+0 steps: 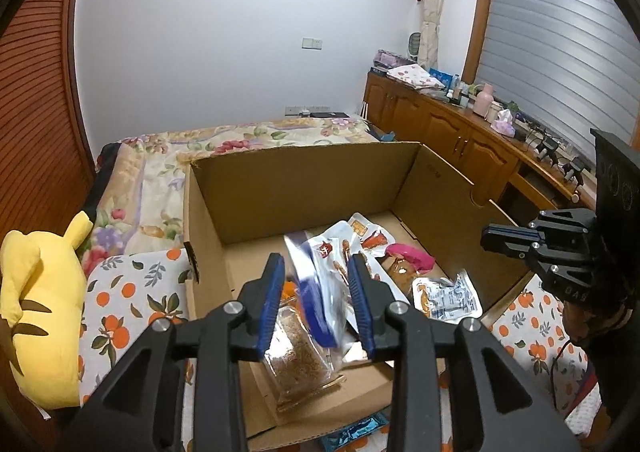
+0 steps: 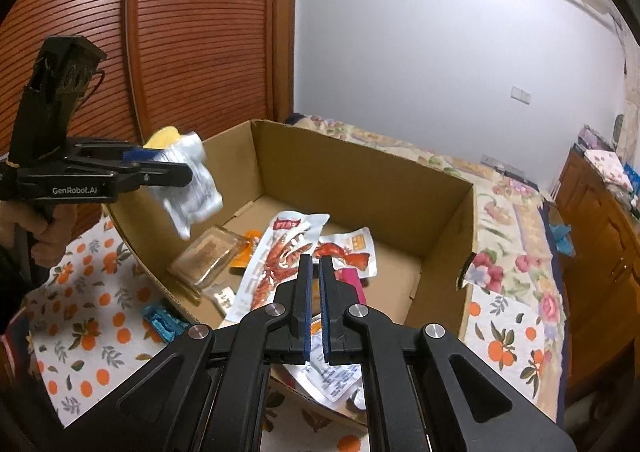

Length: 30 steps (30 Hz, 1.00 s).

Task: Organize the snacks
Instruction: 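Open both tools to drop the white packs into the box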

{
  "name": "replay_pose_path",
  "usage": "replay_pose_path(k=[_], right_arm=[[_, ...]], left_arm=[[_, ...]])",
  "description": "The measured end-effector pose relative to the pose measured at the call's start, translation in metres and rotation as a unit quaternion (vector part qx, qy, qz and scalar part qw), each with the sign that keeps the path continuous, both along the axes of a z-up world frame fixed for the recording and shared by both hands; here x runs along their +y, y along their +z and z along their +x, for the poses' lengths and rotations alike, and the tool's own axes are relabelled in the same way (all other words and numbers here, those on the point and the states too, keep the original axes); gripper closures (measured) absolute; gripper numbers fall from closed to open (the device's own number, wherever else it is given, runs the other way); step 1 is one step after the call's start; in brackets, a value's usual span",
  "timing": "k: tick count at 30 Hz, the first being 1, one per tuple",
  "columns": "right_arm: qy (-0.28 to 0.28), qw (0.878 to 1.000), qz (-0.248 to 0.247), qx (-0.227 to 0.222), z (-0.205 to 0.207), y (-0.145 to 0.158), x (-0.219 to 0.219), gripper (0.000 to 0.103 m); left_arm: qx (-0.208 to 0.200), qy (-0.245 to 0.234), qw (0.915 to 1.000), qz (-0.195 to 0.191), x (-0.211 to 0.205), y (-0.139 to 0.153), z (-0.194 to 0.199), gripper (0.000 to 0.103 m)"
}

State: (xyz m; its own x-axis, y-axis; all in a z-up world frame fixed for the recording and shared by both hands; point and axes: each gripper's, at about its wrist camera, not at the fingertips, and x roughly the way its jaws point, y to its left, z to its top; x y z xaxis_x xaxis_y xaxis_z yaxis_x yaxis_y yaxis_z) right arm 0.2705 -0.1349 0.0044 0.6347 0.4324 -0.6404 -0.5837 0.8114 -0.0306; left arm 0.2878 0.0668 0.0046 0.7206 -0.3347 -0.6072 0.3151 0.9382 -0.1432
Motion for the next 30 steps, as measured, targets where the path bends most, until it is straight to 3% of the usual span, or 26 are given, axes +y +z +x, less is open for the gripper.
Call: replay_pose_path(k=[13, 30], right_arm=[[-0.014, 1.0, 0.015, 0.011, -0.008, 0.004, -0.004, 0.101], [-0.041, 0.999, 0.025, -0.008, -0.074, 0.032, -0.007, 0.099]], left_arm=[[-0.006, 0.01, 0.9999, 0.01, 0.0, 0.005, -0.009, 0.067], [-0.05, 0.023, 0.9984, 0.017, 0.004, 0.034, -0.087, 0.054]])
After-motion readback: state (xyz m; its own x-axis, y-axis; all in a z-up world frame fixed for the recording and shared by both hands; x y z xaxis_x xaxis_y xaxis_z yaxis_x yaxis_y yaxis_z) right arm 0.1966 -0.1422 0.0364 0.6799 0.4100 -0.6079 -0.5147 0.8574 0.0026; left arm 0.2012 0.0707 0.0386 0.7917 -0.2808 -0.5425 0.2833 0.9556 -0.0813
